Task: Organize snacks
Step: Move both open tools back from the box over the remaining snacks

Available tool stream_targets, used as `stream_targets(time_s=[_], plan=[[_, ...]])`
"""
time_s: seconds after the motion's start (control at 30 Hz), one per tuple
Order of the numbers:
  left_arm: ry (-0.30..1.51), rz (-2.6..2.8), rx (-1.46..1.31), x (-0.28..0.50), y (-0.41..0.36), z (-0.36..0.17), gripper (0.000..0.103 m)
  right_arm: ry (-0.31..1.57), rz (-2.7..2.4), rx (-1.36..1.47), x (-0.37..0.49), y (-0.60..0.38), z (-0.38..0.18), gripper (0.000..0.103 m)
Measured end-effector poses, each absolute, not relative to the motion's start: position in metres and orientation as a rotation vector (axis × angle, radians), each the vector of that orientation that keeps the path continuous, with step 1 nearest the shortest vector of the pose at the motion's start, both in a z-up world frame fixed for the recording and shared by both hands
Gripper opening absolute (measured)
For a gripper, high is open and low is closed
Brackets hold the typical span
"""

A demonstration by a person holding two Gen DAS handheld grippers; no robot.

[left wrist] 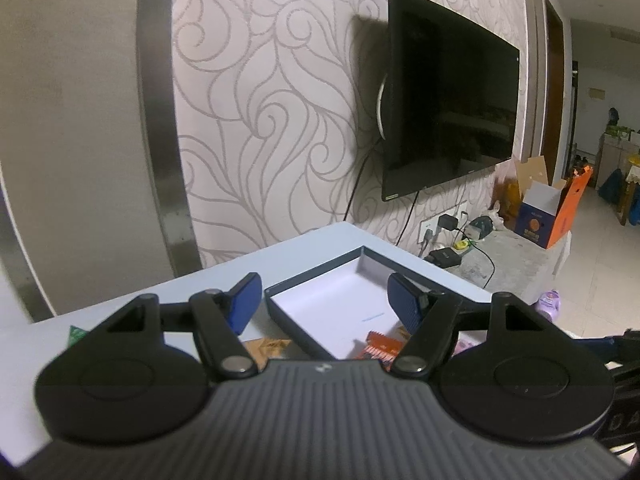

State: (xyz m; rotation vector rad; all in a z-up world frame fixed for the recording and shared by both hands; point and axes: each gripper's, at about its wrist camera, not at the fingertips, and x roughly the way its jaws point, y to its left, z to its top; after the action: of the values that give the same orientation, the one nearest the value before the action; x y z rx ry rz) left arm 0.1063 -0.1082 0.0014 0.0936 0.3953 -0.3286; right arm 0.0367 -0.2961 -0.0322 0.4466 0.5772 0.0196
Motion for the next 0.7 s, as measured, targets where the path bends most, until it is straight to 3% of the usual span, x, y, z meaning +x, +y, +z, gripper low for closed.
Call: stream_targets(time_s=[0.3, 0.7], plan=[[0.432, -0.298, 0.065, 0.081, -0.080, -0.017, 0.071, 0.620, -0.044, 0.124, 0.024, -0.259, -0.026, 0.103], [0.470, -0.285, 0.073, 0.038, -0.030, -0.060, 0.071, 0.615, 0.075, 0.028, 0.023, -0.214, -0.030, 0.103]])
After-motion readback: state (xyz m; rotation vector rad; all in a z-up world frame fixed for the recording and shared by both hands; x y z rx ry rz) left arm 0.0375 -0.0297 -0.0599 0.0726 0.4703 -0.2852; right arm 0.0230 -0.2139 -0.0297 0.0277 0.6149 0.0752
